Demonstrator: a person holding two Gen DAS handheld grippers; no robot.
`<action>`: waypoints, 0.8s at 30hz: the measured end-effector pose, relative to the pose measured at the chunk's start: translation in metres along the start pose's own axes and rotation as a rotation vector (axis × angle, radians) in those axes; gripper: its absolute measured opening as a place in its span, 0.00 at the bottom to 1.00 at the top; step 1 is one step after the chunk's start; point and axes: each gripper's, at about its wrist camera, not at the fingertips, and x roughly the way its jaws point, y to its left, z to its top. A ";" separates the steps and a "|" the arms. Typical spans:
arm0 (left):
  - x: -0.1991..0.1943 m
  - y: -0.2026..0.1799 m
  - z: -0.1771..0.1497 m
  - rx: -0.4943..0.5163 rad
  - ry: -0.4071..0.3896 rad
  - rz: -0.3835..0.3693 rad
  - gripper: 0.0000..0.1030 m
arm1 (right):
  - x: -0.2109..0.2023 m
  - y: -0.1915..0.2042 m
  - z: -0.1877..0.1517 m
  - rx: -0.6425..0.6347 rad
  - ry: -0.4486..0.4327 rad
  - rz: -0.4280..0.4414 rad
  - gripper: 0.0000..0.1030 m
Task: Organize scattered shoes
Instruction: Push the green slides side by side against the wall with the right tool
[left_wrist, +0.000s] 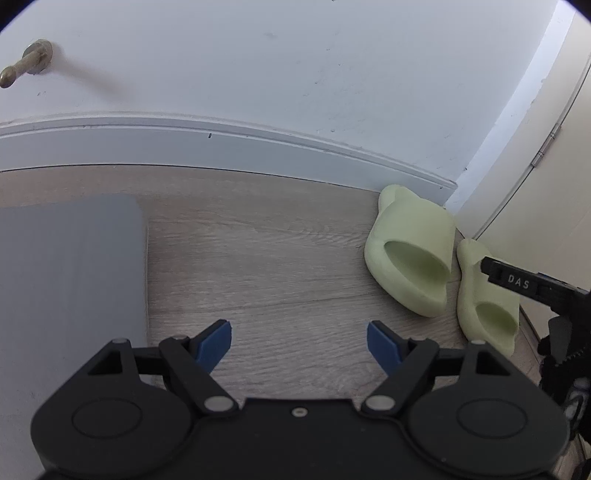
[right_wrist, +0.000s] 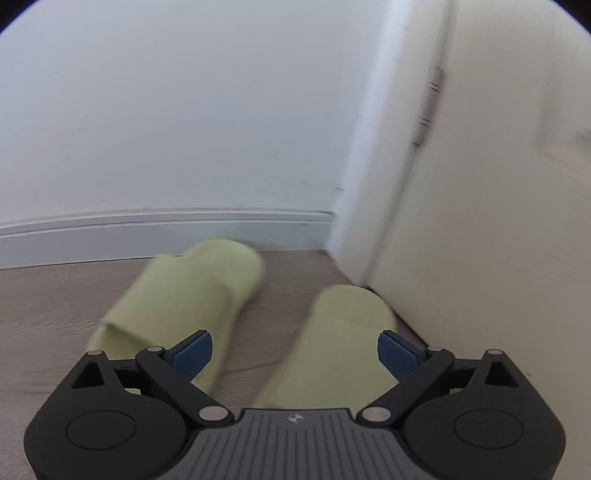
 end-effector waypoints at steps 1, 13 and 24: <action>0.000 -0.001 0.000 0.006 0.000 0.000 0.79 | 0.011 -0.005 0.001 0.011 0.037 -0.016 0.94; 0.002 0.002 -0.002 -0.007 0.005 0.000 0.79 | 0.017 0.004 -0.013 0.250 0.222 -0.056 0.86; 0.003 0.005 0.000 -0.029 0.001 0.016 0.79 | -0.017 0.059 0.007 -0.015 0.017 0.163 0.87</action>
